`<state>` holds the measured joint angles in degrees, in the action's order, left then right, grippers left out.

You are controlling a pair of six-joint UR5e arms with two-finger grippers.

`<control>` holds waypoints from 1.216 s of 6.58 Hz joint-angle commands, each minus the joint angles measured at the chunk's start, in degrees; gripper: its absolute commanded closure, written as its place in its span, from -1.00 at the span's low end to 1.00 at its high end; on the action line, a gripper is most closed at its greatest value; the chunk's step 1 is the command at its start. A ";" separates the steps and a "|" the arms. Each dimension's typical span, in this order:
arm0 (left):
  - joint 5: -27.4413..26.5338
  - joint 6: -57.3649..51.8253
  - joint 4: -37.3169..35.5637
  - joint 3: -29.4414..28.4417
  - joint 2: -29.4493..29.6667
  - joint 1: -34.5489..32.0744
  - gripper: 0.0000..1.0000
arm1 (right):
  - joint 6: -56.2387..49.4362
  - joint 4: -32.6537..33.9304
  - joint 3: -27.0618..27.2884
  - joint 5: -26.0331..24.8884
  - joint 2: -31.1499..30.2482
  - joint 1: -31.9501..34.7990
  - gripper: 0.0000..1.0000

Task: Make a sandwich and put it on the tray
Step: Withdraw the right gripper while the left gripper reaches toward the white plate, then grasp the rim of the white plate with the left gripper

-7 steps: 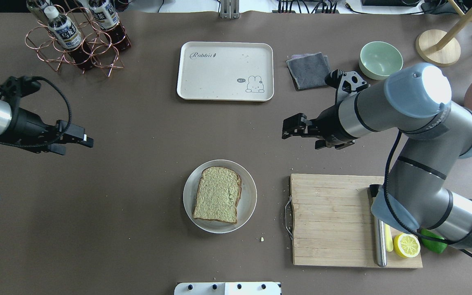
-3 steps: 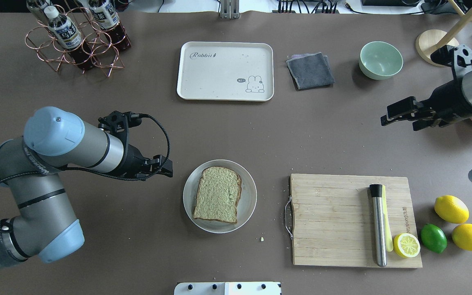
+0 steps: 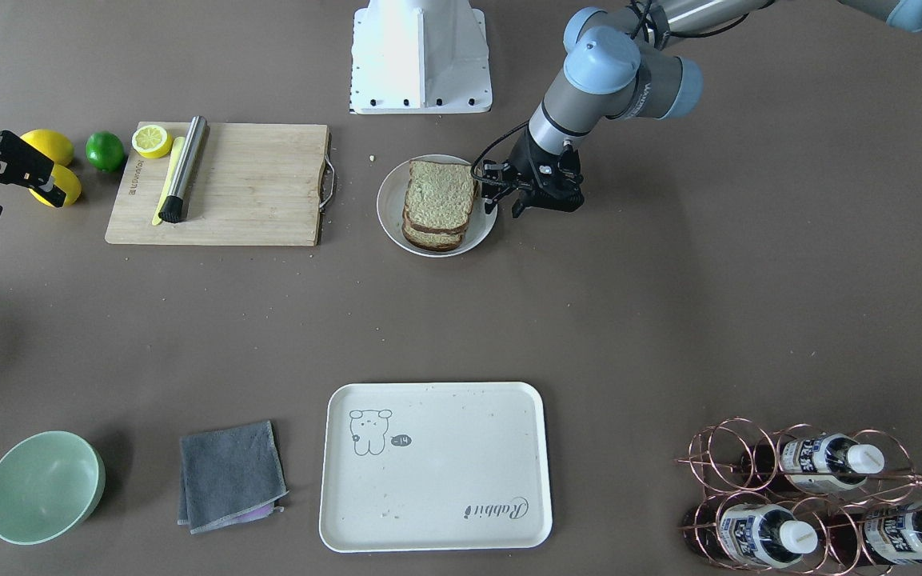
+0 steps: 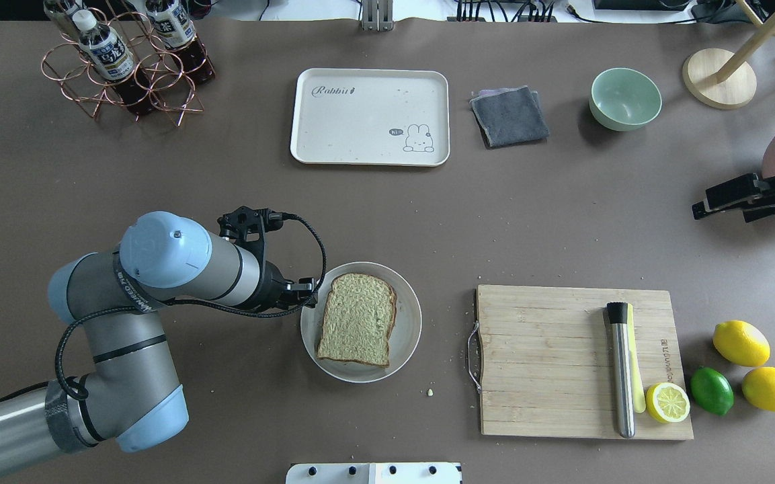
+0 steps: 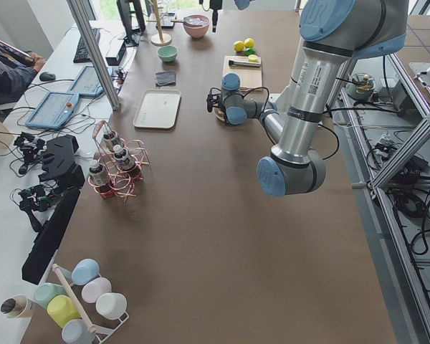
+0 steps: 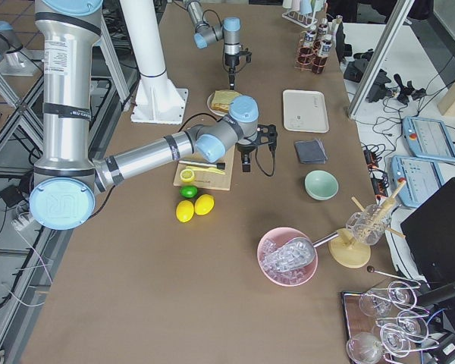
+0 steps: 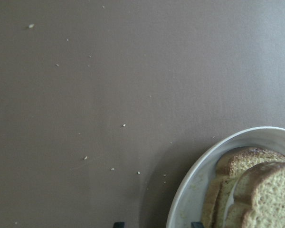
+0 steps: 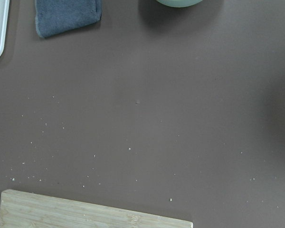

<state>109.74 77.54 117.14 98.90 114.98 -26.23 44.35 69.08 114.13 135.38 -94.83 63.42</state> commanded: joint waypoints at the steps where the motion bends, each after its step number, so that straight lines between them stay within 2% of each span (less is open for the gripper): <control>1: -0.23 0.15 0.11 -1.43 1.13 0.92 -0.02 | -0.58 0.00 -0.22 0.06 -0.70 0.21 -0.99; 2: -0.23 0.15 0.11 -1.43 0.95 1.18 0.01 | -0.58 -0.09 -0.13 0.06 -1.14 0.21 -0.99; 3: -0.23 0.15 0.11 -1.35 0.87 1.19 0.16 | -0.58 -0.09 -0.04 0.06 -1.23 0.21 -0.99; 5: -0.23 0.24 0.72 -1.43 0.43 1.36 0.20 | -0.58 -0.09 -0.04 0.06 -1.23 0.21 -0.99; 6: -0.23 0.59 0.81 -1.43 0.34 1.36 0.41 | -0.58 -0.09 -0.13 0.06 -1.15 0.13 -0.99; 7: -0.23 2.94 0.90 -1.43 -0.01 1.71 0.47 | -0.58 -0.09 -0.13 0.06 -1.14 0.13 -0.99; 8: -0.23 2.96 0.90 -1.35 -0.01 1.71 0.84 | -0.58 -0.09 -0.13 0.06 -1.06 0.13 -0.99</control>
<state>109.51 79.84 117.99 97.49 115.07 -24.62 43.77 68.99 114.01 135.44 -95.96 63.56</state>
